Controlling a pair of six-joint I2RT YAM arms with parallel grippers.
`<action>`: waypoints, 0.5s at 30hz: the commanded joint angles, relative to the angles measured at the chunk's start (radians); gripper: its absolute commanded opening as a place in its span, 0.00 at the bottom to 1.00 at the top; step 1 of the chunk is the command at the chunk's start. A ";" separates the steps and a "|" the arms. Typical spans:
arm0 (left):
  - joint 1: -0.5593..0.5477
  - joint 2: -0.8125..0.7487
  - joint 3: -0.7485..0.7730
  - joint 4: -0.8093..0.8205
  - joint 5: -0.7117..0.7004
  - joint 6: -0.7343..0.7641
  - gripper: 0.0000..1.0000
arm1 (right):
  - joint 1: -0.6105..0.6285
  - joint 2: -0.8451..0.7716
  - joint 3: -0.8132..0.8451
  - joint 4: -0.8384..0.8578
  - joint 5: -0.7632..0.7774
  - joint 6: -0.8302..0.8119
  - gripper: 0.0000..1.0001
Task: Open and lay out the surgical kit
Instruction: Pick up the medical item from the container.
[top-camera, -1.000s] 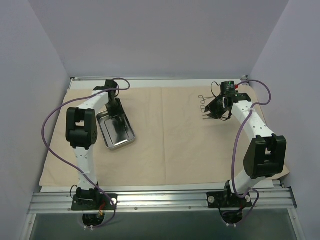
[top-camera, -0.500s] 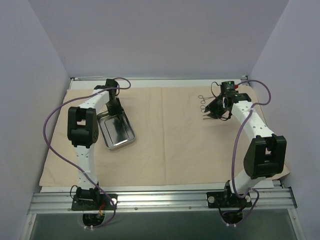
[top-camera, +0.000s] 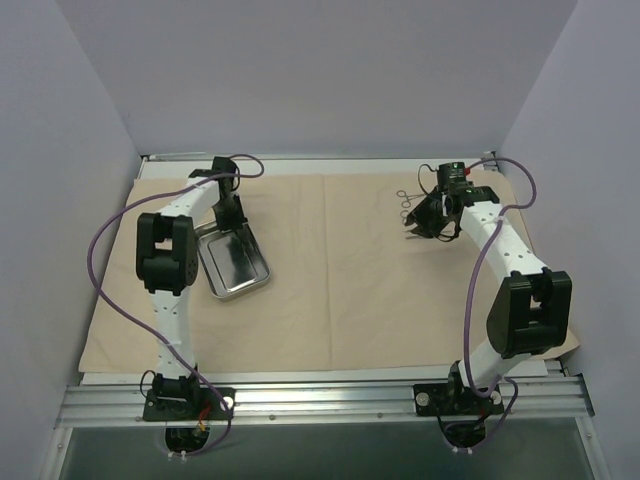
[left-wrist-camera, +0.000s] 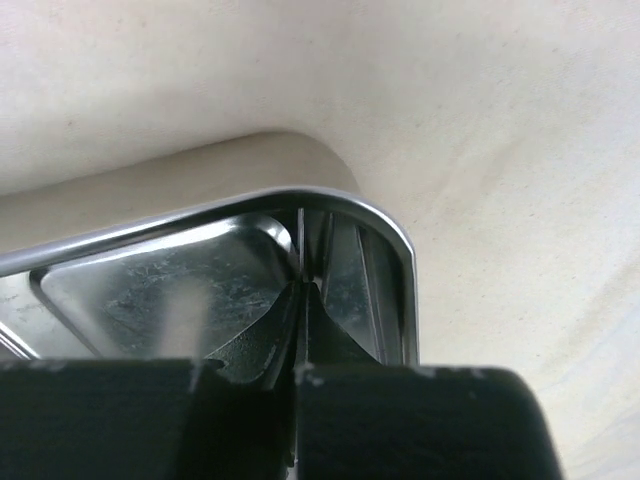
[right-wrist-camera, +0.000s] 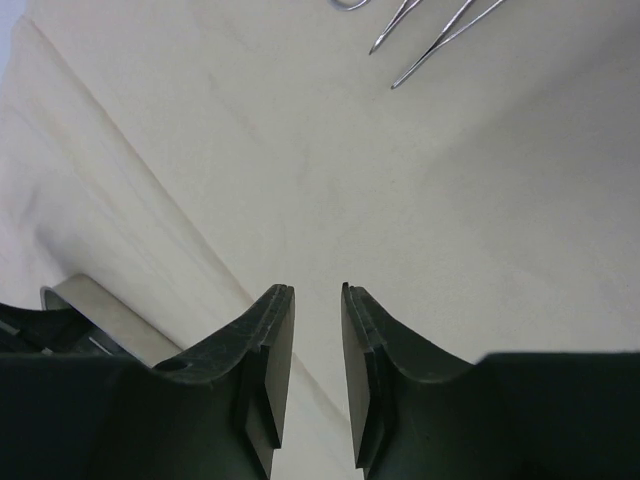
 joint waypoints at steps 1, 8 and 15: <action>0.006 -0.068 -0.046 -0.030 -0.060 0.059 0.02 | 0.041 0.010 0.065 0.008 -0.060 -0.096 0.28; 0.006 -0.287 -0.160 -0.016 0.104 0.095 0.02 | 0.136 0.079 0.154 0.054 -0.189 -0.227 0.34; 0.006 -0.522 -0.312 0.079 0.427 0.075 0.02 | 0.199 0.040 0.083 0.316 -0.545 -0.289 0.53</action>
